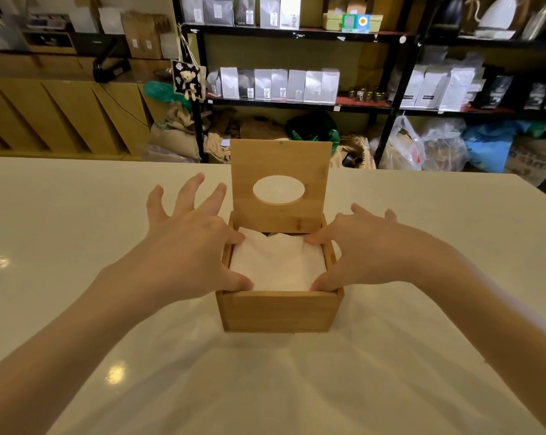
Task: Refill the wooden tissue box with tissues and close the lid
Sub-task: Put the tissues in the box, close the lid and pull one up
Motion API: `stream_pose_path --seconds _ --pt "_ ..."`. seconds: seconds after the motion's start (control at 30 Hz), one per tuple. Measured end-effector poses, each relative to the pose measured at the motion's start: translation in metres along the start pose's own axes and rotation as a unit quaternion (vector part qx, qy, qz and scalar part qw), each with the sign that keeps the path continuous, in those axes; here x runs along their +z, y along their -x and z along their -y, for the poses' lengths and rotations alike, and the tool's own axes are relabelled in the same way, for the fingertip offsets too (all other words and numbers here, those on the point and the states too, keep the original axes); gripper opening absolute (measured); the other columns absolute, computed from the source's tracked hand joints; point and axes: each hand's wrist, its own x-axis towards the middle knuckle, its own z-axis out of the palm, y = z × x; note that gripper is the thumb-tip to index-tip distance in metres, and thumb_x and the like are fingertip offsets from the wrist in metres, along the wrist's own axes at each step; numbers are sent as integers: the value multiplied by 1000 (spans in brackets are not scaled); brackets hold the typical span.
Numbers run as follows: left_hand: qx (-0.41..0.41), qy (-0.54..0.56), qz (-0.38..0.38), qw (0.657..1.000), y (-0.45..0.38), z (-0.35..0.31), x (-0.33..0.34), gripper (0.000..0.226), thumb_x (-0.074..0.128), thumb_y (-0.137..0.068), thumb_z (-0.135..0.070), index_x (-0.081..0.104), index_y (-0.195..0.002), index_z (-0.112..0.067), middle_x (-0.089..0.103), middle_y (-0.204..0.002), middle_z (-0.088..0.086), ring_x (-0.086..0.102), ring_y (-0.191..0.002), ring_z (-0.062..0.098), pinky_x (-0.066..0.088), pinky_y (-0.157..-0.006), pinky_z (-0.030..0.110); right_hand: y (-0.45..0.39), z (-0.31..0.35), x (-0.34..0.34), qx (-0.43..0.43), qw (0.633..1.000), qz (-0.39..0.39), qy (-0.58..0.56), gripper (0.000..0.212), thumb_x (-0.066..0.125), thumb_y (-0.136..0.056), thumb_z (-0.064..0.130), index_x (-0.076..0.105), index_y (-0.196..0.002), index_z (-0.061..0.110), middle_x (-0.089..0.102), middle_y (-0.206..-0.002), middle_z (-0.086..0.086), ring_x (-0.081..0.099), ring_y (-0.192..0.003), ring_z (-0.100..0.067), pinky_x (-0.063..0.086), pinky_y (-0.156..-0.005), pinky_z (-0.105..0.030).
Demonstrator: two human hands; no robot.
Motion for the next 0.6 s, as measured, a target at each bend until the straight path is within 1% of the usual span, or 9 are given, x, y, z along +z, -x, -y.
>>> stream_pose_path --seconds 0.17,0.33,0.43,0.47,0.53,0.6 --pt "4 -21 1 1000 -7 -5 5 59 63 -63 -66 60 -116 -38 -7 -158 1 -22 -141 30 -9 -107 65 -6 3 3 15 999 -1 31 57 64 -77 46 49 -128 26 47 -134 -4 8 -142 -36 1 -108 -67" --pt "8 -38 -2 999 -11 -6 11 58 63 -65 -66 62 -114 -35 0 -158 4 -21 -141 30 -10 -106 66 -8 4 8 24 998 -23 59 53 62 -78 42 50 -126 25 48 -132 -6 10 -141 -36 3 -107 -68" --pt "13 -26 4 1000 -12 -4 10 57 63 -66 -65 62 -114 -35 2 -158 4 -19 -142 29 -9 -107 64 -6 3 8 12 998 -27 54 52 61 -79 46 49 -126 27 48 -132 -4 14 -140 -34 4 -108 -66" --pt "14 -6 6 1000 -12 -3 9 54 63 -67 -64 62 -113 -36 4 -158 3 -16 -143 28 -9 -108 63 -6 1 7 7 999 -31 29 52 61 -78 48 51 -125 29 49 -131 -2 20 -138 -32 7 -109 -64" --pt "3 61 -3 998 -13 -2 6 47 61 -69 -62 63 -110 -39 10 -158 2 -11 -144 24 -7 -111 59 -6 -1 4 2 995 -68 -74 46 63 -77 50 57 -119 32 53 -125 5 38 -124 -23 18 -110 -59" --pt "-14 124 -29 992 -16 0 5 39 61 -70 -60 66 -104 -41 16 -157 1 -6 -144 22 -6 -112 56 -10 -3 3 -7 976 -118 -185 35 64 -76 48 65 -108 34 55 -109 14 46 -110 -16 27 -108 -53"
